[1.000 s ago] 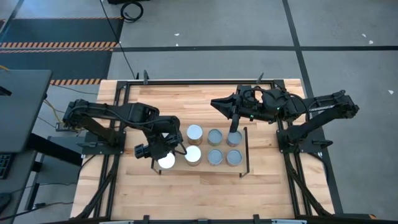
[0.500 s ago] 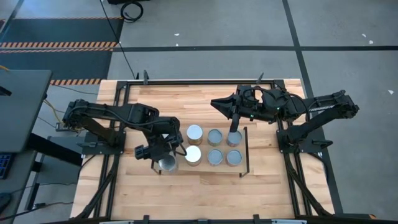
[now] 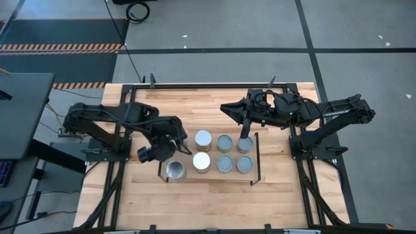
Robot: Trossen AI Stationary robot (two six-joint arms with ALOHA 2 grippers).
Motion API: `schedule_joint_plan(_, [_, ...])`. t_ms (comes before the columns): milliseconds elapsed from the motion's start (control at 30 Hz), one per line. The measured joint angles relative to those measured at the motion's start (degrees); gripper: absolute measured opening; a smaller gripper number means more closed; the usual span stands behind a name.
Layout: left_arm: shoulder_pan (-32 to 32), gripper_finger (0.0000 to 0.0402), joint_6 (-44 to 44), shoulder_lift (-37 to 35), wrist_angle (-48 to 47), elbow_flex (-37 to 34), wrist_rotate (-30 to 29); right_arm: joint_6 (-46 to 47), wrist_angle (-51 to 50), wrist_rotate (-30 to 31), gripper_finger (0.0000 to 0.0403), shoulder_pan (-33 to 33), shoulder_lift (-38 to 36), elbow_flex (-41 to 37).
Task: Pick and place cans onto a shelf
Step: Put the large canned peaches on the shelf
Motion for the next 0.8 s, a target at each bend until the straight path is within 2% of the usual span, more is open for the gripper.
schedule_joint_plan(133, [-0.08, 0.0346, -8.53, -0.01, -3.97, 4.64, -1.54, 0.43, 0.47, 0.0, 0.0058, 0.0, 0.0, 0.02])
schedule_joint_plan(267, [-0.76, 0.031, -22.75, -0.11, -3.25, 8.28, -2.15, 1.96, 0.29, 0.02, 0.0058, 0.0, 0.0, 0.02])
schedule_joint_plan(433, [-4.12, 0.0221, -31.73, 0.14, -3.31, 8.07, -4.56, 4.81, -0.02, 0.05, 0.0057, -0.13, -0.02, 0.02])
schedule_joint_plan(700, [-11.2, 0.0028, -43.88, 0.13, -3.94, 8.06, -8.18, 7.17, -1.05, 2.82, 0.0034, 1.78, -0.72, 0.04])
schedule_joint_plan(800, [-13.78, 0.001, -47.0, 0.13, -3.83, 8.06, -9.63, 8.37, -3.42, 3.91, 0.0025, 3.15, -0.72, 0.04])
